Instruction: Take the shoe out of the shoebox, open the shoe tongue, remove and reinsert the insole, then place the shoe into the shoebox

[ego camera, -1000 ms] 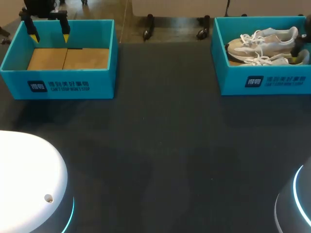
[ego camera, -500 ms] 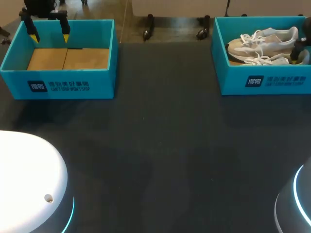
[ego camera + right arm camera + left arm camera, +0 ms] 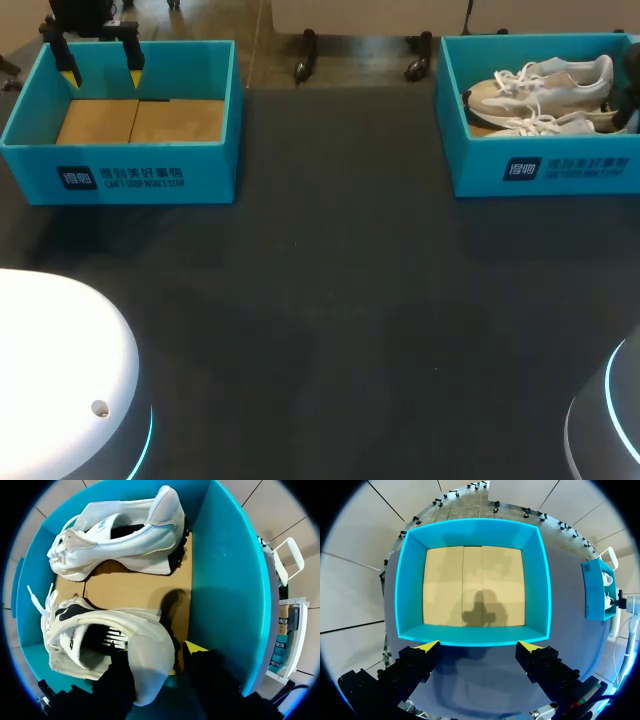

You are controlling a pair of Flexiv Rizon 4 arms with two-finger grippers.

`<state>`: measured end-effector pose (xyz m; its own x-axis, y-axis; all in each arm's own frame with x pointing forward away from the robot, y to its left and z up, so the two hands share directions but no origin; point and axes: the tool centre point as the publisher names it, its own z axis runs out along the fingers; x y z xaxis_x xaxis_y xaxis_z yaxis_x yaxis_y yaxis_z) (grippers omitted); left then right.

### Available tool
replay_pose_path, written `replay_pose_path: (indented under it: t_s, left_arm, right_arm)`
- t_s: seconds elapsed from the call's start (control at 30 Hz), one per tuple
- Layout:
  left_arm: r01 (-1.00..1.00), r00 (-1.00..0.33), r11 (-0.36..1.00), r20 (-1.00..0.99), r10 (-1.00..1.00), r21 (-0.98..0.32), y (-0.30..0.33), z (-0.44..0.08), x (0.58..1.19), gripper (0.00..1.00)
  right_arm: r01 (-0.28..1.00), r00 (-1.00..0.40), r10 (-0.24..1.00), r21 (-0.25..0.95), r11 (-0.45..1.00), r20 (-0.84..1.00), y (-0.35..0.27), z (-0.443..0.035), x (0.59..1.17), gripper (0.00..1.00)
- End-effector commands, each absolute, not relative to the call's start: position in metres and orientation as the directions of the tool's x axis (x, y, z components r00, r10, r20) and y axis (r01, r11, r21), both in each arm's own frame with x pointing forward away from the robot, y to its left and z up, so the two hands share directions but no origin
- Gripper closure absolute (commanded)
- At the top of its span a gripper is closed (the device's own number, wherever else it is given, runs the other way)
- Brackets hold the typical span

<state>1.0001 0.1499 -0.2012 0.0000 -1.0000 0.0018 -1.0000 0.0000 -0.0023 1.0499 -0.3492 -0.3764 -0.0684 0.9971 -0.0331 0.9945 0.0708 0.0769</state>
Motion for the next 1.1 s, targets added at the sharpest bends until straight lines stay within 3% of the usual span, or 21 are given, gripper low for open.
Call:
replay_pose_path:
  t_s: [0.03,0.4,1.1]
  left_arm:
    - [-1.000,0.000,0.000,0.001,-1.000,-0.001,0.150,-0.200,1.000,0.00]
    - [-1.000,0.000,0.000,0.001,-1.000,-0.001,0.150,-0.200,1.000,0.00]
    - [-1.000,0.000,0.000,0.001,-1.000,-0.001,0.150,-0.200,1.000,0.00]
  right_arm:
    - [0.996,-0.065,0.997,0.066,0.067,-0.036,-0.350,-0.380,1.055,1.00]
    - [0.995,0.019,0.998,0.104,-0.013,-0.058,-0.349,-0.354,1.057,1.00]
    - [0.966,0.232,0.969,0.137,-0.219,-0.084,-0.341,-0.261,1.049,1.00]
